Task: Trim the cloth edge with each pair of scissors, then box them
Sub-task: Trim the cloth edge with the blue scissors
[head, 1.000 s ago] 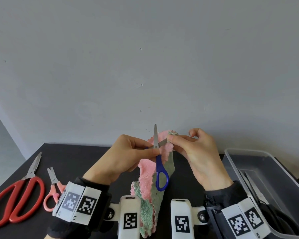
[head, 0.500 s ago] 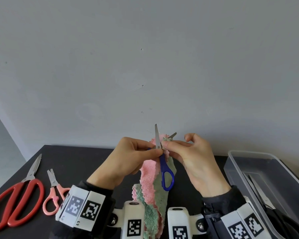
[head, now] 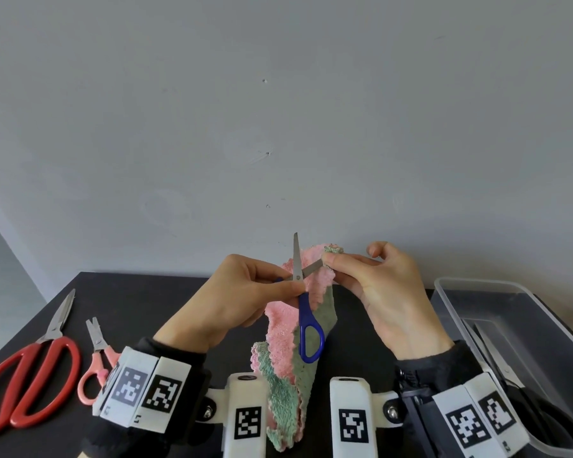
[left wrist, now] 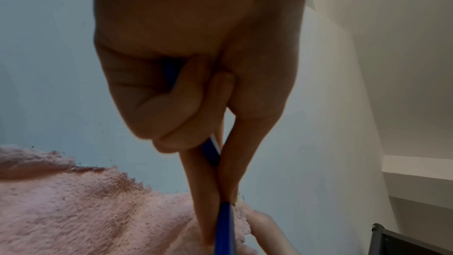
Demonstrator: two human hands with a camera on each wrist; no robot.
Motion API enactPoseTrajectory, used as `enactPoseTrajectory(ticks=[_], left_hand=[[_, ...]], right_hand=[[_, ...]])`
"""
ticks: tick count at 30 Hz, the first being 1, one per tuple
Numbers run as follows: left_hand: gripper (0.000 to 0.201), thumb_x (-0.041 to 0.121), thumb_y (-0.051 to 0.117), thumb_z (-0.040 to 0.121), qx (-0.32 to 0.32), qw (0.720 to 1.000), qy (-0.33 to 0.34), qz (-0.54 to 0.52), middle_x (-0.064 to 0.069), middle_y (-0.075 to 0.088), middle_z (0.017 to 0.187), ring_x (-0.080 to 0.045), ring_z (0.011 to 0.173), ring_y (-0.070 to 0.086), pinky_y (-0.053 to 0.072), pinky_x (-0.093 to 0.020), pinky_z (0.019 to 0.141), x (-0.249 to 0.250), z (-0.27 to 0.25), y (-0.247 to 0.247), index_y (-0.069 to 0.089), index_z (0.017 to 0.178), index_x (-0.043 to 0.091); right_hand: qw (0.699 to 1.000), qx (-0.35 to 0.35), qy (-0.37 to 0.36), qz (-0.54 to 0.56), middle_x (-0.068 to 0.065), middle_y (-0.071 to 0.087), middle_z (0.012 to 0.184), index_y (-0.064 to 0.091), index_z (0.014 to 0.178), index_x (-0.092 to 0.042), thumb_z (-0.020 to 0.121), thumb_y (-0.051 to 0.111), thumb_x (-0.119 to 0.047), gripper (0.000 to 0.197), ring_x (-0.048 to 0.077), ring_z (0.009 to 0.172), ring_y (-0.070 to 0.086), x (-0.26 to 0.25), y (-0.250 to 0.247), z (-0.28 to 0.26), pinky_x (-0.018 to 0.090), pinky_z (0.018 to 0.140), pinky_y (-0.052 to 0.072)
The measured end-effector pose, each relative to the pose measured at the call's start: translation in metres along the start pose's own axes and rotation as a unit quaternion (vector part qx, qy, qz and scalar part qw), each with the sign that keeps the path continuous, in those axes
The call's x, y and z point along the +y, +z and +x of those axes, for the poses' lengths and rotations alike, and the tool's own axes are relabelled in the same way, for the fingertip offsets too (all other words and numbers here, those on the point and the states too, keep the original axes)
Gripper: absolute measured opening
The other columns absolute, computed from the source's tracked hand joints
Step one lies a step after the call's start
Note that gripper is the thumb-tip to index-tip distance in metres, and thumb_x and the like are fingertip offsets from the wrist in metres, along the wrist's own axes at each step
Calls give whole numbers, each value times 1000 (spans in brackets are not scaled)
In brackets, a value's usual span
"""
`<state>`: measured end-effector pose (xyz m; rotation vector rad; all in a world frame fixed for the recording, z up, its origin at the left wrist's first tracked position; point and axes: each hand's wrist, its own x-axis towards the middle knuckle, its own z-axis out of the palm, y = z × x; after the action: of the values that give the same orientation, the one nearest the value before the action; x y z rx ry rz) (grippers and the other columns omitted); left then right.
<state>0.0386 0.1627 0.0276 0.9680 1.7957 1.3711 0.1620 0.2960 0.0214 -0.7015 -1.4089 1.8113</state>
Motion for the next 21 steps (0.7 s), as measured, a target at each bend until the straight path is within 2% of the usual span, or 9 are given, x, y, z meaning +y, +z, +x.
enactPoseTrajectory(ticks=[4,6,8,10,12,14,16,19,21], left_hand=[[13,13,67,86,4,1000,2,3,7,57,41,-8,35,21,20,-16,35,3,-2,0,73,78,5],[20,14,69,84,12,1000,4,3,8,49,36,-8,34,21,20,-16,35,4,-1,0,71,64,11],[30,15,72,81,29,999,13,-2,7,48,38,-10,34,22,20,-16,36,3,-1,0,68,52,18],[25,17,73,80,30,999,18,-9,0,59,48,-11,36,23,19,-16,36,3,-1,-1,70,55,17],[15,19,72,81,18,1000,16,-16,-7,71,63,-11,36,23,20,-16,34,4,-2,-2,73,69,10],[15,19,70,83,9,1000,14,-14,-10,74,71,-10,36,23,21,-16,34,3,-2,-2,74,78,5],[16,20,70,82,5,1000,12,-13,-11,74,72,-11,36,22,20,-16,34,2,-2,-2,74,80,5],[11,22,72,77,0,1000,14,-26,-13,73,70,-11,37,20,18,-16,34,2,-1,-3,76,70,15],[9,22,73,76,-7,999,16,-29,-12,72,67,-11,37,19,18,-16,33,2,-1,-4,78,71,17]], right_hand=[[999,-38,22,33,14,73,78,46,93,-14,73,74,4,40,23,76,72,-3,-3,1,35,76,59],[997,-58,28,41,11,73,75,48,95,-11,74,73,4,36,21,72,72,-4,-3,1,32,70,60],[996,-78,32,35,11,74,75,51,95,-9,75,71,5,32,21,72,72,-2,-1,-1,30,67,59],[995,-91,29,17,11,74,78,53,95,-8,76,71,4,30,22,74,73,-1,0,-2,31,68,58],[994,-104,23,-3,13,75,82,53,96,-8,75,73,2,31,24,79,73,-1,2,-3,34,73,57],[993,-117,15,-22,14,75,86,54,95,-8,69,76,-3,35,25,80,73,-1,2,-5,36,77,57],[990,-133,13,-42,14,75,87,55,94,-7,64,77,-8,37,23,77,73,-1,3,-7,35,75,57],[988,-146,11,-53,13,76,85,56,92,-5,60,78,-12,39,21,73,73,-1,5,-8,31,71,57],[988,-144,10,-56,13,75,85,56,90,-6,58,79,-13,40,22,75,73,-2,5,-8,32,72,58]])
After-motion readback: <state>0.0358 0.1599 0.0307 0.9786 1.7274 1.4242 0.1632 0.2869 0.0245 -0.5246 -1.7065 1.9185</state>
